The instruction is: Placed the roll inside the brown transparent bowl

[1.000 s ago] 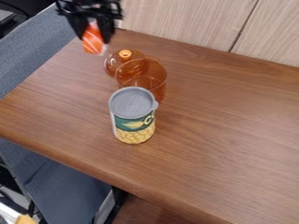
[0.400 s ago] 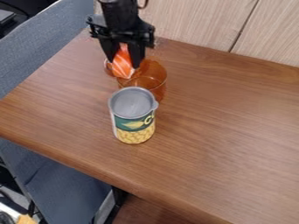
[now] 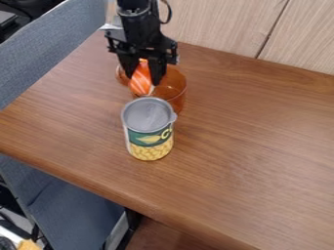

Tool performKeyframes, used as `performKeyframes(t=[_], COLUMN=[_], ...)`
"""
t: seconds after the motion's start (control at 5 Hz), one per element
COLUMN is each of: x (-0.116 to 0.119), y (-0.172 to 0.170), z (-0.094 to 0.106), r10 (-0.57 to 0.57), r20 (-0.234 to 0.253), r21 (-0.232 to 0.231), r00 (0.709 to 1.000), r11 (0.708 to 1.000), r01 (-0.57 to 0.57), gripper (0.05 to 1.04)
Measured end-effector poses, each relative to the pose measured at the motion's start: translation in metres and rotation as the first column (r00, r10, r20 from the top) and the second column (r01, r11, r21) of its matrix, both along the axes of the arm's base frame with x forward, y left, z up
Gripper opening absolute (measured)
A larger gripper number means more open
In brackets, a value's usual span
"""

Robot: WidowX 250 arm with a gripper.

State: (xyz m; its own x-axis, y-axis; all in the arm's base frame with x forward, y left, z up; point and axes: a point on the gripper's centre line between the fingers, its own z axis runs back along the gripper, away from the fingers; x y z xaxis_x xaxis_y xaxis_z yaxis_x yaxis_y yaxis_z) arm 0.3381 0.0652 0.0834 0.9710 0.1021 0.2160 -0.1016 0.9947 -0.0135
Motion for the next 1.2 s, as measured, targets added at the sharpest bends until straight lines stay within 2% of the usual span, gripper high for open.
performKeyframes(t=[0.8,1.0,1.2], x=[0.009,0.008,0.01], y=[-0.004,-0.002,0.0], z=[-0.03,-0.035,-0.033], r10=[-0.031,-0.021,0.006], r20=[-0.065,-0.076,-0.075], r21=[0.017,0.026,0.031], r00=[0.997,0.997,0.997], r11=[0.999,0.999,1.0], r01=[0.032,0.023,-0.004], gripper=[0.581,0.632,0.92])
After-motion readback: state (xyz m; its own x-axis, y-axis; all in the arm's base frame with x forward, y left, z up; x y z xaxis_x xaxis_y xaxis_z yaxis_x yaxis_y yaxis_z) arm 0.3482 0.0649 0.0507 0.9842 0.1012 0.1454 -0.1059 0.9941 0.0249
